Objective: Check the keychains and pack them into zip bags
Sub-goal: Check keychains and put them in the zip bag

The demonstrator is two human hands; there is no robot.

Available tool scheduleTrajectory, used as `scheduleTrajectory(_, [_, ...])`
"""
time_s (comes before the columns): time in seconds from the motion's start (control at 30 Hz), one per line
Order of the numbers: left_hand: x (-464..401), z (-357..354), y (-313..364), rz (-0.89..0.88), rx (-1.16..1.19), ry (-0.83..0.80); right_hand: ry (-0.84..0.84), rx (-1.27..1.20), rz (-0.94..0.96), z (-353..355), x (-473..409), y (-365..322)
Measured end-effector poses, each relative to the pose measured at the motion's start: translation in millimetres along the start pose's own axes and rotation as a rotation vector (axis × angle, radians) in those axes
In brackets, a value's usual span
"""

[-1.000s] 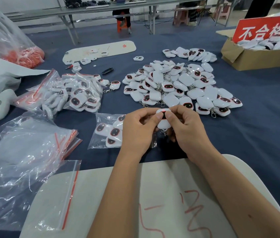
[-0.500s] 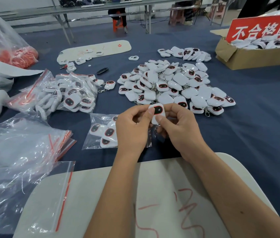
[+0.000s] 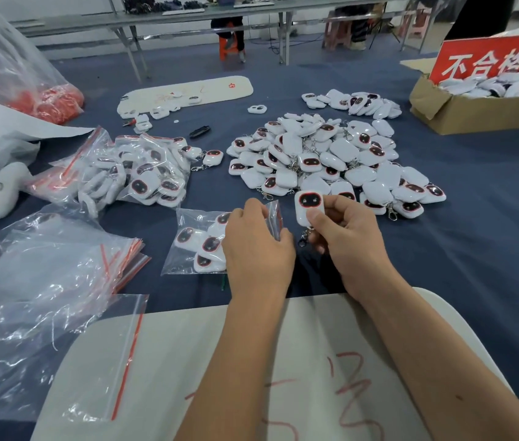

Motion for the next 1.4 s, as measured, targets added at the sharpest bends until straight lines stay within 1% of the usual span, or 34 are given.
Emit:
scheduleTrajectory(0.1, [0.2, 4.2, 0.5, -0.007, 0.031, 0.020, -0.029, -0.045, 0.017, -2.1, 0.8, -0.7])
scheduleTrajectory(0.2, [-1.7, 7.3, -3.2, -0.004, 0.110, 0.032, -0.050, -0.016, 0.024, -2.1, 1.0, -0.3])
scheduleTrajectory(0.33, [-4.4, 12.3, -6.3, 0.001, 0.249, 0.090, -0.086, -0.127, -0.001, -5.7, 1.9, 1.2])
scheduleTrajectory(0.4, [-5.2, 13.8, -6.1, -0.015, 0.296, 0.117, -0.083, -0.070, -0.005, -7.6, 3.0, 1.4])
scheduleTrajectory(0.5, [-6.0, 14.8, -6.3, -0.043, 0.296, 0.125, -0.088, 0.164, 0.038, -8.2, 4.3, 0.2])
scheduleTrajectory(0.6, [-5.6, 14.6, -4.4, -0.097, 0.274, 0.105, -0.138, 0.369, 0.073, -10.9, 5.6, 0.5])
scheduleTrajectory(0.67, [-4.7, 14.8, -0.9, -0.161, 0.258, 0.093, -0.125, 0.399, 0.081, -12.9, 5.7, 0.3])
scheduleTrajectory(0.77, [-4.4, 14.4, 2.0, -0.226, 0.254, 0.089, -0.048, 0.335, 0.059, -11.1, 5.2, -0.7])
scheduleTrajectory(0.83, [-3.5, 14.4, 2.7, -0.249, 0.246, 0.093, -0.036, 0.285, 0.029, -9.7, 5.8, -1.0])
scheduleTrajectory(0.87, [-3.0, 14.6, 3.3, -0.258, 0.242, 0.100, -0.058, 0.228, 0.010, -10.4, 6.7, -1.9])
scheduleTrajectory(0.93, [-2.6, 16.1, 3.4, -0.273, 0.235, 0.131, -0.153, 0.086, -0.021, -12.4, 7.9, -3.4])
scheduleTrajectory(1.0, [-3.3, 18.4, 3.2, -0.278, 0.243, 0.182, -0.319, -0.028, -0.056, -14.3, 10.4, -7.0])
scheduleTrajectory(1.07, [-3.8, 20.2, 2.5, -0.278, 0.266, 0.220, -0.522, -0.134, -0.139, -18.6, 15.8, -12.4])
scheduleTrajectory(1.1, [-3.5, 20.7, 2.6, -0.279, 0.277, 0.234, -0.597, -0.169, -0.179, -21.2, 18.5, -14.2])
scheduleTrajectory(1.13, [-2.9, 21.1, 2.7, -0.280, 0.287, 0.247, -0.633, -0.191, -0.207, -23.5, 20.1, -15.0])
scheduleTrajectory(1.27, [-2.5, 21.2, 3.1, -0.299, 0.309, 0.273, -0.588, -0.199, -0.281, -27.7, 19.3, -14.8])
scheduleTrajectory(1.33, [-2.6, 19.7, 2.8, -0.304, 0.323, 0.247, -0.621, -0.147, -0.283, -29.2, 20.6, -15.7])
scheduleTrajectory(1.4, [-2.2, 17.7, 2.7, -0.301, 0.334, 0.228, -0.610, -0.088, -0.255, -30.7, 22.4, -15.4])
Point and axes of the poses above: each hand's wrist, its own x-axis away from the middle knuckle, its own z-axis out of the back of the hand, y = z × x, the point moved 2 cm from there along -x, towards the middle knuckle, and after that the axes turned 5 degrees about -y, right-handed, at the moved point
